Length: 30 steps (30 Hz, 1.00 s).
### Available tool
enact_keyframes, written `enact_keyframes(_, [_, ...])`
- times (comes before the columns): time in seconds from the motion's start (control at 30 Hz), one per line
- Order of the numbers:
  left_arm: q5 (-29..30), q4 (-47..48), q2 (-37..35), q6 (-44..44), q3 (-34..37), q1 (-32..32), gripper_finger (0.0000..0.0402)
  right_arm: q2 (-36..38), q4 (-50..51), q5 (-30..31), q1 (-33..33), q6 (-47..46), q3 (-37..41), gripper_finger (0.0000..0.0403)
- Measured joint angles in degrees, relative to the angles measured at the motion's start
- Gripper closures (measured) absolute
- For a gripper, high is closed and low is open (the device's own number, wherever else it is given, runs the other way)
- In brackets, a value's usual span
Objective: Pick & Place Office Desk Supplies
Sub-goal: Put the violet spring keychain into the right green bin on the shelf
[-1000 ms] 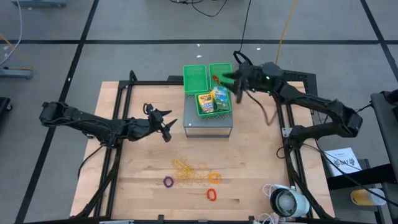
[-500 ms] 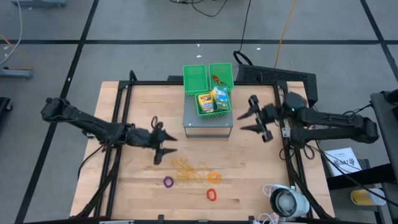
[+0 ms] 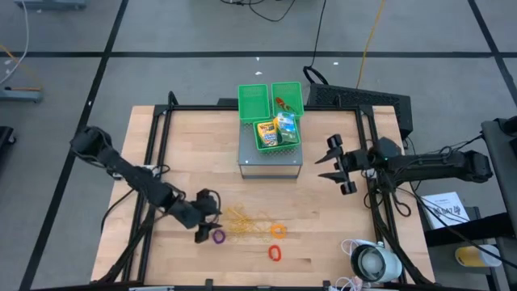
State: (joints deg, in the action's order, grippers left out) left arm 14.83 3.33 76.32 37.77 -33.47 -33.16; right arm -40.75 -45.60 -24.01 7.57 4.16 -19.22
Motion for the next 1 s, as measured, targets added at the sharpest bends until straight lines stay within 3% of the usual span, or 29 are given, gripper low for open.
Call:
enact_keyframes(0.37, [-3.4, -1.6, 6.6, 12.0, 0.0, -3.4, 0.0172, 0.0, 1.7, 0.0, 0.0, 0.0, 0.0, 0.0242])
enact_keyframes(0.77, [-3.7, -4.9, 14.4, 13.9, -0.1, -3.6, 0.0173, 0.0, 1.7, -0.1, 0.0, 0.0, 0.0, 0.0244])
enact_keyframes(0.87, [-3.9, -4.8, 15.4, 13.8, -0.2, -3.6, 0.0192, 0.0, 1.7, -0.1, 0.0, 0.0, 0.0, 0.0247])
enact_keyframes(1.0, [-4.7, -3.5, 15.7, 14.0, -0.1, -4.2, 0.0255, 0.0, 1.7, -0.1, 0.0, 0.0, 0.0, 0.0247])
